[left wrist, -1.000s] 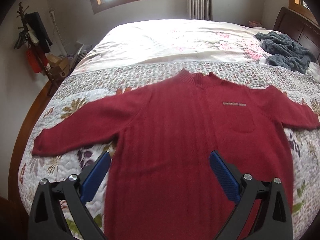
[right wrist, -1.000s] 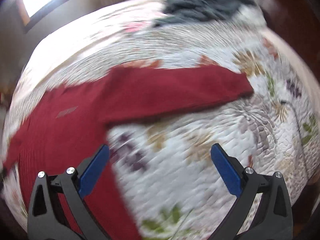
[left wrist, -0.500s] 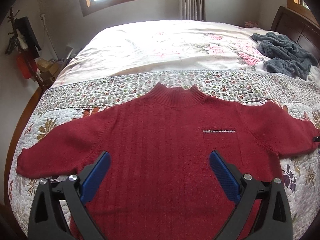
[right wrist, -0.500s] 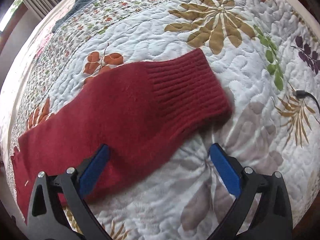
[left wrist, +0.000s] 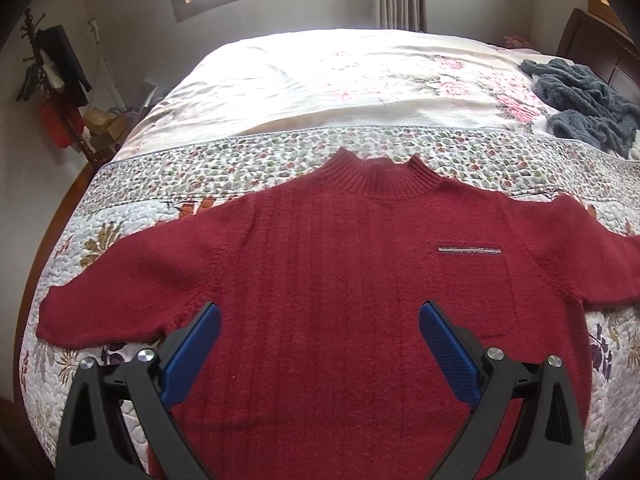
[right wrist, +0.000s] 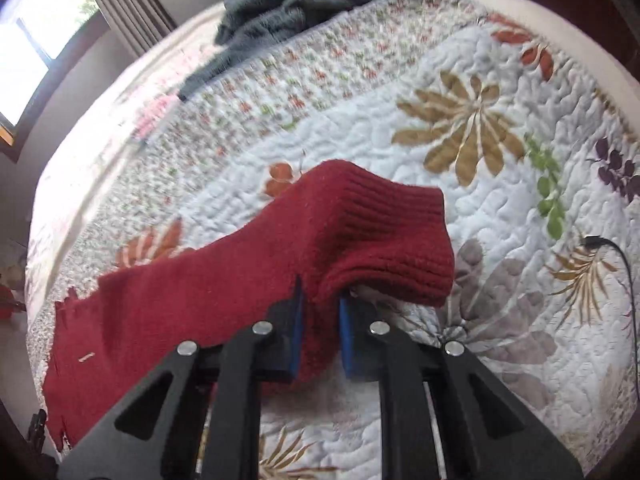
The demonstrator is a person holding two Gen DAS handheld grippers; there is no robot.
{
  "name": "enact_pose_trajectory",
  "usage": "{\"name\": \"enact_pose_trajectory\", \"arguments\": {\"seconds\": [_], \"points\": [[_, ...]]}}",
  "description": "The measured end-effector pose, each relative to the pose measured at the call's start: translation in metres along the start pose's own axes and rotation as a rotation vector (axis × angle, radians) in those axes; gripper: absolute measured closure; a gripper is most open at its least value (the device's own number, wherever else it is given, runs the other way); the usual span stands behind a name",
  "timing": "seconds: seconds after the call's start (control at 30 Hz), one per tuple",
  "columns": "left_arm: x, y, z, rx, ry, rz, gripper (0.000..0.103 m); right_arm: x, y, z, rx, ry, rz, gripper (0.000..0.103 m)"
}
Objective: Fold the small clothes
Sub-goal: 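Grasp the cuff of the sweater sleeve with the right gripper, then carry the sleeve cuff with the right gripper across the sweater body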
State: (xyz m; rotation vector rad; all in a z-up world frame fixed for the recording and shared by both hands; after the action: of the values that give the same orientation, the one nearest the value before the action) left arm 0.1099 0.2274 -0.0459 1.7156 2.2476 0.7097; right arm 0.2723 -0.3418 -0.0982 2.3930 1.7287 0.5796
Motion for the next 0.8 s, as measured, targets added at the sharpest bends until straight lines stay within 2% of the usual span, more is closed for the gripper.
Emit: {"name": "enact_pose_trajectory", "arguments": {"seconds": [0.03, 0.13, 0.2, 0.3, 0.4, 0.5, 0.63, 0.8], "points": [[0.003, -0.001, 0.0, -0.002, 0.003, -0.003, 0.004, -0.005, -0.003, -0.004, -0.002, -0.021, 0.005, 0.09], [0.014, -0.005, 0.0, -0.002, 0.021, -0.008, 0.004, -0.013, -0.008, 0.01, 0.066, -0.165, 0.004, 0.09], [0.021, -0.009, 0.002, 0.012, 0.024, -0.021, 0.004, -0.016, -0.013, 0.022, 0.107, -0.18, 0.025, 0.09], [0.031, -0.013, 0.003, 0.025, 0.019, -0.039, 0.004, -0.005, -0.02, 0.015, 0.063, -0.204, 0.013, 0.09], [0.039, -0.012, 0.0, 0.012, 0.018, -0.037, 0.004, 0.041, -0.031, -0.012, -0.031, -0.201, -0.09, 0.09], [0.046, -0.01, -0.002, 0.007, 0.002, -0.049, 0.004, 0.093, -0.045, -0.03, -0.083, -0.178, -0.209, 0.09], [0.052, -0.01, -0.004, 0.01, -0.02, -0.055, 0.004, 0.183, -0.079, -0.03, -0.086, -0.106, -0.392, 0.09], [0.064, -0.013, -0.002, 0.018, -0.03, -0.06, 0.004, 0.271, -0.117, -0.023, -0.056, 0.026, -0.515, 0.09]]}}
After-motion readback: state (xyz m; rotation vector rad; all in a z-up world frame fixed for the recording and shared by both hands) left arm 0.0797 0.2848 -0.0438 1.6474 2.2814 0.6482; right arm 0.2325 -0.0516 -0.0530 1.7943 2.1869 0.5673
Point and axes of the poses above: each gripper's, at about its wrist camera, not at the fingertips, and z roughly the way its jaws point, x to its left, y to its top, the point moved 2 cm from there along z, roughly the way its jaws point, and after that the axes turned 4 degrees about x, right-handed, at the moved point
